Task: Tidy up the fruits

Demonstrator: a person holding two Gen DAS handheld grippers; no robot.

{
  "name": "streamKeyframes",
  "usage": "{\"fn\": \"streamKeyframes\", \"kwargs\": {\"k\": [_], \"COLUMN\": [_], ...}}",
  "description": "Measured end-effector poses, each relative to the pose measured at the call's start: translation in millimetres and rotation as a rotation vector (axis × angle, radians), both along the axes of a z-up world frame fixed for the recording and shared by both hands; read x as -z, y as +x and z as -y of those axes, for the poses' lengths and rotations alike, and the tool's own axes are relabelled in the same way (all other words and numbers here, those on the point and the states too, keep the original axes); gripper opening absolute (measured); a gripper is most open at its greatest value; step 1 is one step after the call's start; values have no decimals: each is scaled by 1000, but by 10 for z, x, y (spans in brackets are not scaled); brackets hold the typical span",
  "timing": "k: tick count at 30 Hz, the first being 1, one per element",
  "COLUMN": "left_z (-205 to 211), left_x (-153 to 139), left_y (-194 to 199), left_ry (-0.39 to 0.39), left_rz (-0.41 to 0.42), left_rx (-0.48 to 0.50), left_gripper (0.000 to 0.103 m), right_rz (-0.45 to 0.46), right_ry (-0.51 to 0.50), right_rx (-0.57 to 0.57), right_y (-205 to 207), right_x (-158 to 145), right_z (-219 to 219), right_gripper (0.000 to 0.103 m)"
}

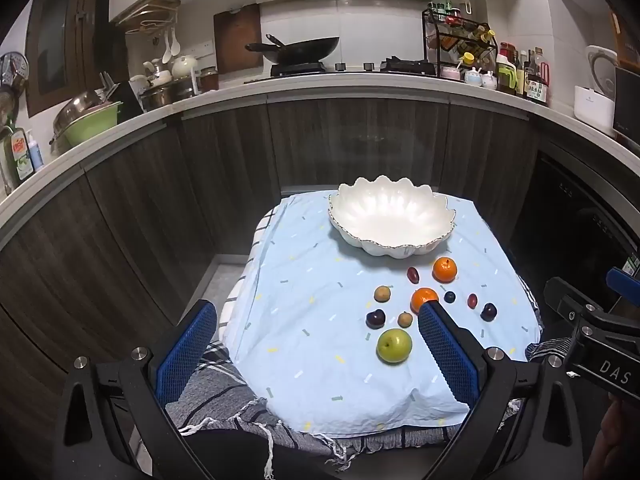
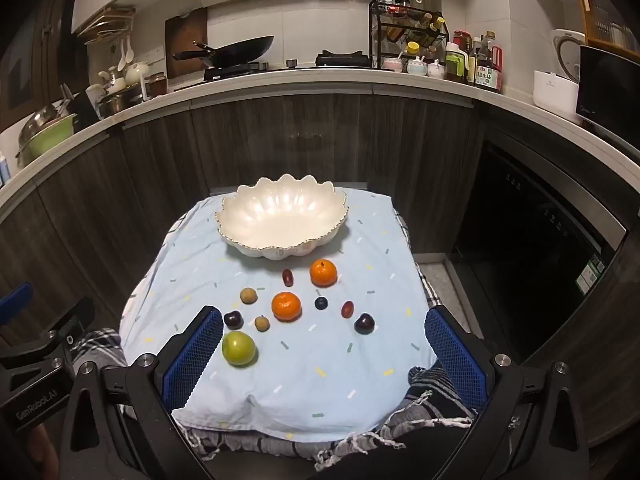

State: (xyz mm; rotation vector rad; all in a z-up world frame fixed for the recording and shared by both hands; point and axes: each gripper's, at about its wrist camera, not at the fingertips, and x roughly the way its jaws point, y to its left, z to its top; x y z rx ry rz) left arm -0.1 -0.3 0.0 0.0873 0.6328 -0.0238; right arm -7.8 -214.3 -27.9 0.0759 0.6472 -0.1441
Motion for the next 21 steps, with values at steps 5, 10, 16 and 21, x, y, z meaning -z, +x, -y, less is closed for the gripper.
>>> {"fn": "streamKeyframes", "kwargs": {"k": [5, 10, 16, 21], "left_z": [5, 20, -6, -5], "left_x": [-4, -5, -24, -26], "left_y": [-8, -25, -40, -39], "left_ry": [-7, -11, -15, -16], "left_rz": [2, 10, 9, 12], "left_rx": [4, 8, 12, 11], "left_gripper": [103, 103, 103, 102], "right_rz": [0, 6, 15, 18], "right_ry": [4, 7, 4, 3], "right_rx": [1, 2, 4, 6], "right_y": [-7, -8, -35, -33], "right_x": [2, 9, -15, -14], "right_z": [2, 27, 37, 18], "right_gripper": [102, 102, 102, 102]}}
